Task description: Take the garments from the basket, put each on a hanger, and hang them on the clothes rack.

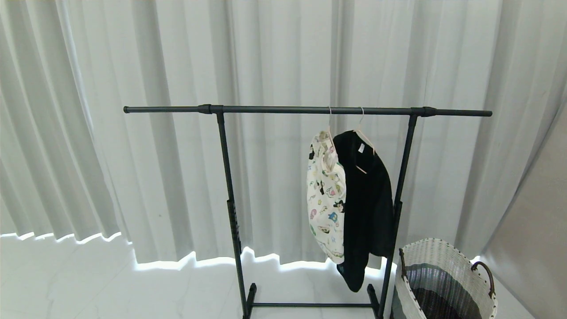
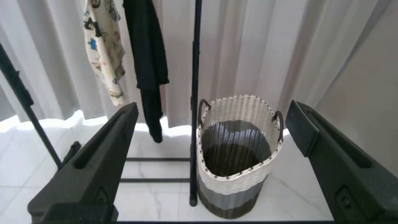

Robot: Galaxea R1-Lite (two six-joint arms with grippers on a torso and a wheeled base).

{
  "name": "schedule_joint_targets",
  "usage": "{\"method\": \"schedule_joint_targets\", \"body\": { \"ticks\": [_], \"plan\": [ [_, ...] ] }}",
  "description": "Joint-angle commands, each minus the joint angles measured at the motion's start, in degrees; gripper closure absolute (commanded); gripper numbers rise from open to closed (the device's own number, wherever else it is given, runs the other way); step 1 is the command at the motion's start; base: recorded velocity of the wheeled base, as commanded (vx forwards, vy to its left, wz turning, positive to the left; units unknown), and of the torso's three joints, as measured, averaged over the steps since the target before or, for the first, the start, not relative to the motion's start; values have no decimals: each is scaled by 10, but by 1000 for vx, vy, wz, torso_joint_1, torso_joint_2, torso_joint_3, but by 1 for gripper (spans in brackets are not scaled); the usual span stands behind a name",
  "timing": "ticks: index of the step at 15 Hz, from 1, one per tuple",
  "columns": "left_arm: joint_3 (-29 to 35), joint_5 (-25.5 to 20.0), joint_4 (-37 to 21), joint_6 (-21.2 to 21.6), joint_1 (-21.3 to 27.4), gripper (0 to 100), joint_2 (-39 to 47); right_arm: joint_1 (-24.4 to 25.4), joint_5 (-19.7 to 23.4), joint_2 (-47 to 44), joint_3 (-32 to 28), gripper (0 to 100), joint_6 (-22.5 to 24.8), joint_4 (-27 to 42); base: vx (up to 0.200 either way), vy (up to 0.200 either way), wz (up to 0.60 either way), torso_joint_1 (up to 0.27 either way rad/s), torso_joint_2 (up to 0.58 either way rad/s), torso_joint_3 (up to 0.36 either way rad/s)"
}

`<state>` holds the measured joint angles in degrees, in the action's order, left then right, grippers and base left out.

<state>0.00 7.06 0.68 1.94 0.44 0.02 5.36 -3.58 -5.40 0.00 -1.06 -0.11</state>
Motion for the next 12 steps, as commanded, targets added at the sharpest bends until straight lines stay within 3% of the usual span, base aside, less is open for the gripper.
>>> {"method": "schedule_joint_targets", "body": {
  "ticks": [1, 4, 8, 10, 12],
  "plan": [
    [0, -2, 0, 1, 0, 0, 0, 0, -7, -3, 0, 0, -3, -2, 0, 0, 0, 0, 0, 0],
    [0, -3, 0, -4, 0, 0, 0, -102, -5, -24, 0, 0, -3, -2, 0, 0, 0, 0, 0, 0],
    [0, -1, 0, -62, 0, 0, 0, -98, 2, 0, 0, 0, 4, -5, 0, 0, 0, 0, 0, 0],
    [0, 1, 0, -68, 0, 0, 0, -48, 22, 34, 0, 0, 27, -2, 0, 0, 0, 0, 0, 0],
    [0, 1, 0, -68, 0, 0, 0, -53, 24, 48, 0, 0, 35, -1, 0, 0, 0, 0, 0, 0]
  ]
}}
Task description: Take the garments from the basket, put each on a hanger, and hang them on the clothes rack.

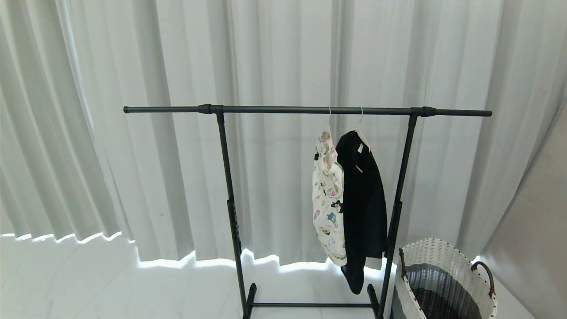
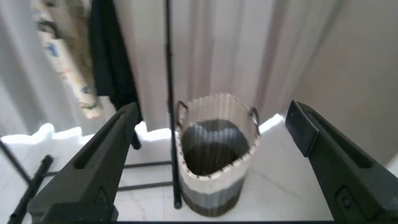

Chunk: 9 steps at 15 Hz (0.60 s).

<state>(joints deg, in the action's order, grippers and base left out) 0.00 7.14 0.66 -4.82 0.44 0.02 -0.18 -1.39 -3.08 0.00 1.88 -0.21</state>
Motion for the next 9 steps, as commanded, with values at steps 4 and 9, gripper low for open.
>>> {"method": "schedule_joint_targets", "body": {
  "ticks": [4, 9],
  "plan": [
    [0, 1, 0, 0, 0, 0, 0, 2, 1, 30, 0, 0, 1, 0, 0, 0, 0, 0, 0, 0],
    [0, 1, 0, 0, 0, 0, 0, 2, 1, 30, 0, 0, 0, 0, 0, 0, 0, 0, 0, 0]
  ]
}}
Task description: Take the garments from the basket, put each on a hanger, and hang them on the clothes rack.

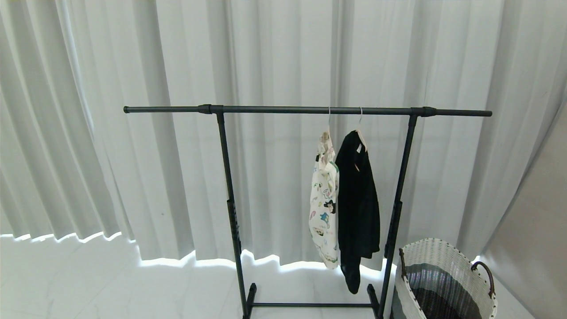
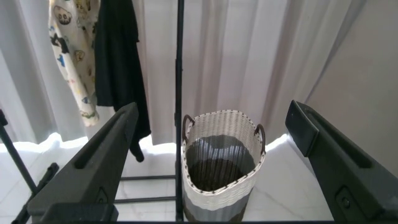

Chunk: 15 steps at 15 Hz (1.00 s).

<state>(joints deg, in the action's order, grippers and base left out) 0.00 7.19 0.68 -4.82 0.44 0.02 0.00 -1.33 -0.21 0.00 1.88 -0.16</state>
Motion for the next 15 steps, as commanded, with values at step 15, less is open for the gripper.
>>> {"method": "schedule_joint_targets", "body": {
  "ticks": [15],
  "plan": [
    [0, 0, 0, 0, 0, 0, 0, 0, 0, 1, 0, 0, 1, 0, 0, 0, 0, 0, 0, 0]
  ]
}}
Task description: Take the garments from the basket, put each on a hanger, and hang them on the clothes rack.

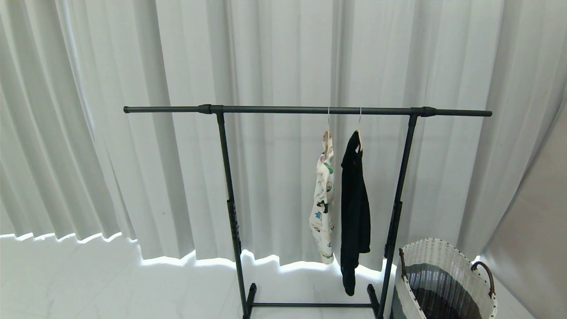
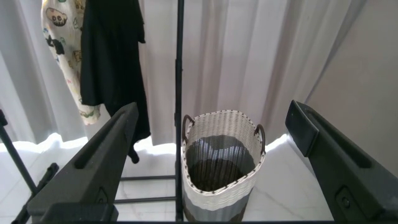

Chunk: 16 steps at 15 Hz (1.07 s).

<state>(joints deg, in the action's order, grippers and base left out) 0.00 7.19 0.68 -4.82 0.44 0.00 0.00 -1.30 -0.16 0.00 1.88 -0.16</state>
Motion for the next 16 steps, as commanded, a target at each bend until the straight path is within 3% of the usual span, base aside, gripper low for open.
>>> {"method": "schedule_joint_targets", "body": {
  "ticks": [1, 16],
  "plan": [
    [0, 0, 0, 0, 0, 0, 0, 0, 0, 1, 0, 0, 1, 0, 0, 0, 0, 0, 0, 0],
    [0, 0, 0, 0, 0, 0, 0, 0, 0, 1, 0, 0, 0, 0, 0, 0, 0, 0, 0, 0]
  ]
}}
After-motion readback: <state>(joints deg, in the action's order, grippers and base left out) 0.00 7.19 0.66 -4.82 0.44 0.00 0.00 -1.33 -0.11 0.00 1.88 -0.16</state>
